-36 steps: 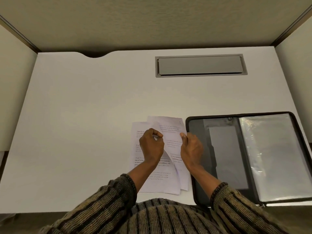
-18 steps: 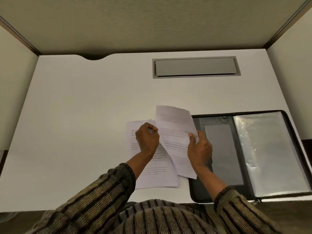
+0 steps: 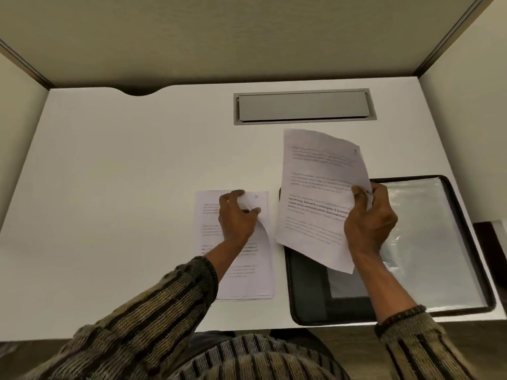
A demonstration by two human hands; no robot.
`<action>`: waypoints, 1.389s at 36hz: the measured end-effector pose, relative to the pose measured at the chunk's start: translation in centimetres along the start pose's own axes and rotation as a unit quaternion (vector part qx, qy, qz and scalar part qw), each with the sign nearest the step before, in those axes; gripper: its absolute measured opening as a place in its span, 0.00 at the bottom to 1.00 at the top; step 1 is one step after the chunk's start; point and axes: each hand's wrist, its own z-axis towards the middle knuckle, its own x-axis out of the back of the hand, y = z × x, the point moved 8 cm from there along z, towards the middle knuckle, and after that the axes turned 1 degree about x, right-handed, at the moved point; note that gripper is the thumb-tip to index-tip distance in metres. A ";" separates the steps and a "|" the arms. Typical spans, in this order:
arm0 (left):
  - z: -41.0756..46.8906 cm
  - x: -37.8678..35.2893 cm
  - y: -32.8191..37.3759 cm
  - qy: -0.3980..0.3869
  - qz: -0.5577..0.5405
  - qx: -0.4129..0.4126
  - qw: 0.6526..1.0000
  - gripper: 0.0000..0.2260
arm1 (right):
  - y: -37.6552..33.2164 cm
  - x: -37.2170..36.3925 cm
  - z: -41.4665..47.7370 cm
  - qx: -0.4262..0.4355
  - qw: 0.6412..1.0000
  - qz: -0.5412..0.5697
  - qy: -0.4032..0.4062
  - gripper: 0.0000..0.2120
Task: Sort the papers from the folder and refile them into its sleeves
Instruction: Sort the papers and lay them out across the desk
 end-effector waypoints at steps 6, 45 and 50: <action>-1.3 -1.3 -1.0 -0.015 -0.043 0.072 0.996 0.47 | 2.0 -0.6 1.0 -0.067 0.987 0.093 -0.113 0.05; 11.2 32.8 -14.6 0.065 -0.112 0.108 0.986 0.11 | -19.2 -32.8 -18.6 -0.063 0.907 0.072 -0.411 0.21; 17.7 38.2 -16.9 0.075 -0.041 0.091 0.992 0.10 | -23.8 -39.8 -20.3 -0.020 0.911 0.045 -0.410 0.31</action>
